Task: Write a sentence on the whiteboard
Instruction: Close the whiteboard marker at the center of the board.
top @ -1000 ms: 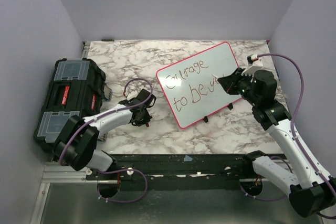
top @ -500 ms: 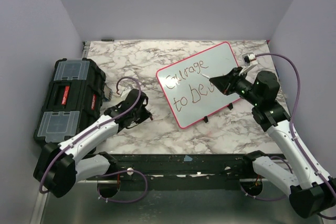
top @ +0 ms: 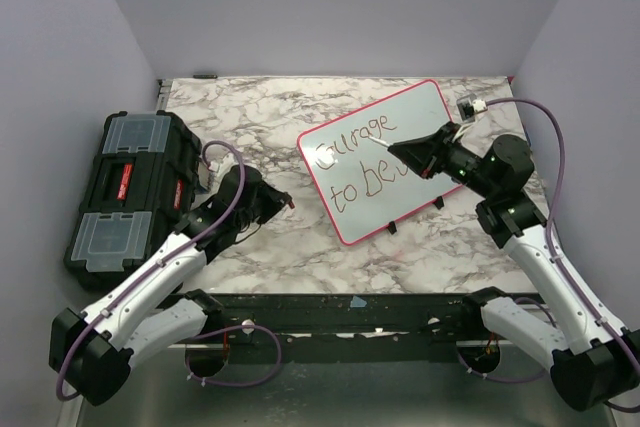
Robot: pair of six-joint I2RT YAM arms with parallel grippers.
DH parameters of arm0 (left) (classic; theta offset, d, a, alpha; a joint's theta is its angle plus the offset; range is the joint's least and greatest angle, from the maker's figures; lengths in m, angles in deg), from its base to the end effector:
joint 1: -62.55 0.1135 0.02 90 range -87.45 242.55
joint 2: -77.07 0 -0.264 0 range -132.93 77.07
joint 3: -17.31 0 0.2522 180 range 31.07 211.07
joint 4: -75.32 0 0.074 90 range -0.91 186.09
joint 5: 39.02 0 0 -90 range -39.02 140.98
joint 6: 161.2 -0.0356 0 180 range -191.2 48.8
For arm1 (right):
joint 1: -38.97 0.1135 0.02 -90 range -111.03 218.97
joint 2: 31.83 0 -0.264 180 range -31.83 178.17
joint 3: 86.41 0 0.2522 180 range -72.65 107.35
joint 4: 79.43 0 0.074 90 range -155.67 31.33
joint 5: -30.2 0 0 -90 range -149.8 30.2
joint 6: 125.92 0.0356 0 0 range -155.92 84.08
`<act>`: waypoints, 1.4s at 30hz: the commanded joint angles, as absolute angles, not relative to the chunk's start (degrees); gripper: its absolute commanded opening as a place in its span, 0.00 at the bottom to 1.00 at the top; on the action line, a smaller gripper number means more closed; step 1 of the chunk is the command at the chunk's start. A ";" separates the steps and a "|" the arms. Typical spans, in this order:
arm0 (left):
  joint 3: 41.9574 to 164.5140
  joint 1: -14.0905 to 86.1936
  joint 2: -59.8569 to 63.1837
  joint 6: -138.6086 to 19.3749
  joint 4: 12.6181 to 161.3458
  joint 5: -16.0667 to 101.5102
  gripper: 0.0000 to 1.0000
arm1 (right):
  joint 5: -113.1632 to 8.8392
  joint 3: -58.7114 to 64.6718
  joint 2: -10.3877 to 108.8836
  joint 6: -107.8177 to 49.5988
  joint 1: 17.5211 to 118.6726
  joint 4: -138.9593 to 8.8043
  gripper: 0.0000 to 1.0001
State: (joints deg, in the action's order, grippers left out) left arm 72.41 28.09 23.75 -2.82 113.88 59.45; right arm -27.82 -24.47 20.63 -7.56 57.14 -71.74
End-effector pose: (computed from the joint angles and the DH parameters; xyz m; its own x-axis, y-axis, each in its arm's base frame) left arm 0.1694 -0.1099 0.2677 -0.6118 -0.6954 -0.3771 -0.2886 0.6400 -0.7121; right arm 0.1956 0.0840 0.3676 -0.3384 0.3130 -0.8874 -0.6895 0.5593 0.4602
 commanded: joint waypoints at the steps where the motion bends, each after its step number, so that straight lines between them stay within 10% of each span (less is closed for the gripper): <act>1: 72.20 29.39 24.77 -2.97 104.04 57.53 0.00 | -26.20 -24.85 21.42 -6.79 58.10 -76.06 0.01; 22: 76.16 35.41 12.34 17.71 80.12 41.42 0.00 | -30.84 -19.96 29.52 -9.42 64.13 -79.55 0.01; 42: 86.34 34.87 9.69 34.69 99.52 39.73 0.00 | -40.46 -16.13 34.25 -14.42 76.30 -75.77 0.01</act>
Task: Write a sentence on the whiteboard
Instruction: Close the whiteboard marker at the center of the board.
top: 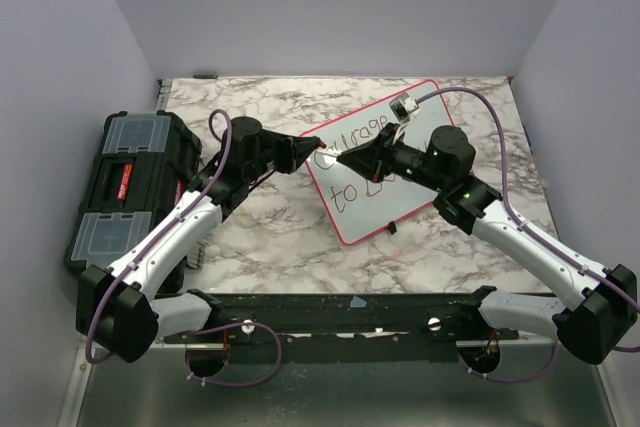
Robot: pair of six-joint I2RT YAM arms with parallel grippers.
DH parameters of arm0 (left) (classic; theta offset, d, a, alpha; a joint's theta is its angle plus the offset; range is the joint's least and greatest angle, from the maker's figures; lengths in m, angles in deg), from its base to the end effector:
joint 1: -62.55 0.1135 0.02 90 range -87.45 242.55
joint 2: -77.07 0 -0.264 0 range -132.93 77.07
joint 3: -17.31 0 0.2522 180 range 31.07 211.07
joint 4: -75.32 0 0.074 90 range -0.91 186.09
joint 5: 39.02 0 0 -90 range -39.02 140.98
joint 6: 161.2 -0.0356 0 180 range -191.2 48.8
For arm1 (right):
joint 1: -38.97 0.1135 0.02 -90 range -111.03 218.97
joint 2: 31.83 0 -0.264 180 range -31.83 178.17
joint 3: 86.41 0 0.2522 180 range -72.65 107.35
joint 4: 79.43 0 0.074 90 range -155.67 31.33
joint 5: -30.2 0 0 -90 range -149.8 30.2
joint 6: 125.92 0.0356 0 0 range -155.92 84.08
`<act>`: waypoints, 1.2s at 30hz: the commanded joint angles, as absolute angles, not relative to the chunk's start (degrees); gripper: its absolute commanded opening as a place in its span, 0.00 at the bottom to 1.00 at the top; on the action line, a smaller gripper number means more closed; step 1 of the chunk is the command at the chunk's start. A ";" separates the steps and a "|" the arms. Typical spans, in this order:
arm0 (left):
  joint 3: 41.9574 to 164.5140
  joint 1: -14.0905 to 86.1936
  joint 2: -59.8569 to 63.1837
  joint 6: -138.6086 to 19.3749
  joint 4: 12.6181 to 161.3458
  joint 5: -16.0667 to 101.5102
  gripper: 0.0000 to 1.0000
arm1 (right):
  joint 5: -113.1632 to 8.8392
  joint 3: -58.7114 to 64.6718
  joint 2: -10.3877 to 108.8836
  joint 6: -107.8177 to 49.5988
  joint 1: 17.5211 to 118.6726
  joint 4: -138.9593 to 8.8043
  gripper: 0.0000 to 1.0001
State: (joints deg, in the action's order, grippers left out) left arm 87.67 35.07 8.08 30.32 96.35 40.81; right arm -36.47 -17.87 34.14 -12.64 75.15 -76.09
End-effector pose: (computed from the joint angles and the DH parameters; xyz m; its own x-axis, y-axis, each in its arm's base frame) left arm 0.2456 -0.1349 0.3293 -0.5300 -0.8115 0.2463 -0.4126 -0.0070 -0.9109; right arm 0.2105 0.1714 0.3645 -0.3505 0.1933 -0.9164 -0.7872 0.4692 0.4001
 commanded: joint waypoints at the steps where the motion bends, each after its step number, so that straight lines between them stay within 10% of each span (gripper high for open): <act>1: 86.03 34.88 9.95 34.86 99.34 39.72 0.00 | -40.53 -16.05 34.34 -14.40 76.45 -75.73 0.01; 36: 81.07 34.88 12.44 40.85 94.18 40.99 0.00 | -46.10 -16.23 36.63 -13.56 78.18 -71.01 0.01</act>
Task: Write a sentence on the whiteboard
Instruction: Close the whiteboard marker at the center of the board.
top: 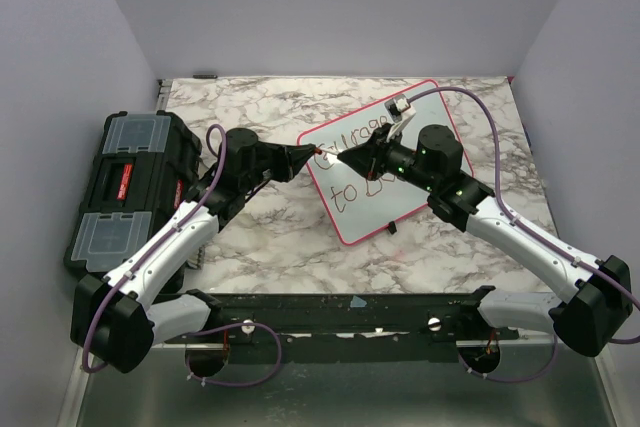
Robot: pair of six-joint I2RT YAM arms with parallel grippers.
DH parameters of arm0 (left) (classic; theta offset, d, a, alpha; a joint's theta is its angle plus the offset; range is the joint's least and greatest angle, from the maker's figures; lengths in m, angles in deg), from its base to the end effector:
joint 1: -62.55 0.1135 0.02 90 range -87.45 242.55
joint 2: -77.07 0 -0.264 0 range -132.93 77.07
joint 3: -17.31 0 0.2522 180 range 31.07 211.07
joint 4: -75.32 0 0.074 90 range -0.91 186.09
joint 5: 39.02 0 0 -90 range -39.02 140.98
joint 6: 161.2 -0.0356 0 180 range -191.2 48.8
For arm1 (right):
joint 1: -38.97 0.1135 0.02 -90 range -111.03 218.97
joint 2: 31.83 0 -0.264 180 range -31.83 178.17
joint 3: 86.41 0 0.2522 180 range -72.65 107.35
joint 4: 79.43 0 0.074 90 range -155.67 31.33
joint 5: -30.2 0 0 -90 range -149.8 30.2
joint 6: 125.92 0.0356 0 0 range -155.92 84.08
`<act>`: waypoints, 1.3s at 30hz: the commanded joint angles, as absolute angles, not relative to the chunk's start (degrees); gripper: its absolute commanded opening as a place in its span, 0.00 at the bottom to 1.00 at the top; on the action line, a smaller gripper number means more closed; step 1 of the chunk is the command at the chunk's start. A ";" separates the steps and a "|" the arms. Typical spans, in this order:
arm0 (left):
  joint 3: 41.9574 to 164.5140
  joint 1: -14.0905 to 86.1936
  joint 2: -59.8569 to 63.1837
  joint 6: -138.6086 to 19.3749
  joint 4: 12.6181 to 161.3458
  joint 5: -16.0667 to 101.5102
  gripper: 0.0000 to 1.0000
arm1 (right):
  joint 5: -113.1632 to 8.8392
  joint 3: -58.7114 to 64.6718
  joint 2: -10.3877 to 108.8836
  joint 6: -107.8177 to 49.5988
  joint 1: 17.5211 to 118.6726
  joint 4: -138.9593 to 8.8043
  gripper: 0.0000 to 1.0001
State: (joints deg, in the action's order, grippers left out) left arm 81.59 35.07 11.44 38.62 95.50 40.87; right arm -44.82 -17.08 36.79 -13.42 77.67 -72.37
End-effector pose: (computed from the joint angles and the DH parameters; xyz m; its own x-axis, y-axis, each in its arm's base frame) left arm 0.2319 -0.1277 0.3080 -0.4533 -0.8082 0.3760 -0.5094 -0.1113 -0.8533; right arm 0.2156 0.1845 0.3505 -0.3876 0.1632 -0.9073 -0.7102 0.5746 0.4067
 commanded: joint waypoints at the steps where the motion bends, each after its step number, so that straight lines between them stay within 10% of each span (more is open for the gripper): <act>1: 81.16 34.87 12.32 40.94 94.14 40.90 0.00 | -46.03 -16.23 36.59 -13.59 78.19 -70.80 0.01; 39: 81.08 34.87 11.15 42.36 92.60 40.98 0.00 | -45.62 -16.16 36.84 -13.18 78.26 -69.67 0.01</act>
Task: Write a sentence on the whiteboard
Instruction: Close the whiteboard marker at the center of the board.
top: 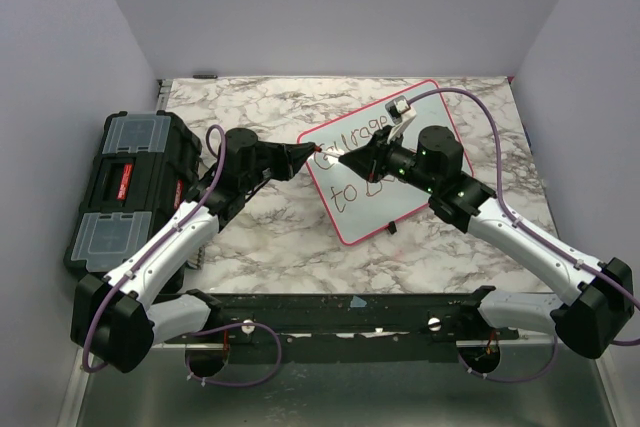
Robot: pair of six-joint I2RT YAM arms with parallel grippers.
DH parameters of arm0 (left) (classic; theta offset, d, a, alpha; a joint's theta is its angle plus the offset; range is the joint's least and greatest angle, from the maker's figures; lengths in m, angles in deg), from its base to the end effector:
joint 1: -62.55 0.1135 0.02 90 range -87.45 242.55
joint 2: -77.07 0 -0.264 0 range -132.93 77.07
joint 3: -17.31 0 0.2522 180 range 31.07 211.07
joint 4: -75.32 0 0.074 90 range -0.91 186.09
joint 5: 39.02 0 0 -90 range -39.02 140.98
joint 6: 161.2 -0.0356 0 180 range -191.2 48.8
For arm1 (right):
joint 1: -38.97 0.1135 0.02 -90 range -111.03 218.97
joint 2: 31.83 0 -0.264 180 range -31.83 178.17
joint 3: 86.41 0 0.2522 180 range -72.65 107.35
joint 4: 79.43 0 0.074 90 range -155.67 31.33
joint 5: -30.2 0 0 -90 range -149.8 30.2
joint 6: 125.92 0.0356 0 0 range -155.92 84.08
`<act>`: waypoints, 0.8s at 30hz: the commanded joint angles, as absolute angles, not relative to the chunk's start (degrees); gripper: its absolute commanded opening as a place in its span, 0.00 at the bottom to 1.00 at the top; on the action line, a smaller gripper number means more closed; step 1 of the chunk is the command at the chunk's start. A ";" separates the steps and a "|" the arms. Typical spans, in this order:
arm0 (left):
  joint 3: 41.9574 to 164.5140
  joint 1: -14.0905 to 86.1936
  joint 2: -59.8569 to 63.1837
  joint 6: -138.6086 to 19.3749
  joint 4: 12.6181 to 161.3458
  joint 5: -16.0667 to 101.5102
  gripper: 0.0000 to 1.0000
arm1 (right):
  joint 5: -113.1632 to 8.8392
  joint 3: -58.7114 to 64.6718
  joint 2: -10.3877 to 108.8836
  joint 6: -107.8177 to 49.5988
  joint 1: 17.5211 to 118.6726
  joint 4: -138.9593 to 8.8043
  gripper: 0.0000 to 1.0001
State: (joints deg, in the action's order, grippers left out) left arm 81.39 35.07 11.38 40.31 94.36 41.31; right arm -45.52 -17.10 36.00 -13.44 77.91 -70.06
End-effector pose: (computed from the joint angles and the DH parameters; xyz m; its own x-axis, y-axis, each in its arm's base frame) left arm 0.2328 -0.1278 0.3085 -0.4382 -0.8058 0.3982 -0.5090 -0.1427 -0.8489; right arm 0.2122 0.1828 0.3496 -0.4042 0.1498 -0.9023 -0.6976 0.5876 0.4100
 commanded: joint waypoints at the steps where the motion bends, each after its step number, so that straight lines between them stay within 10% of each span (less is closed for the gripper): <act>1: 81.20 34.87 11.15 42.23 92.60 41.03 0.00 | -45.73 -15.99 37.03 -13.19 78.26 -69.61 0.01; 24: 86.49 33.99 9.44 40.86 102.99 41.70 0.00 | -50.57 -9.82 43.83 -18.00 81.01 -66.20 0.01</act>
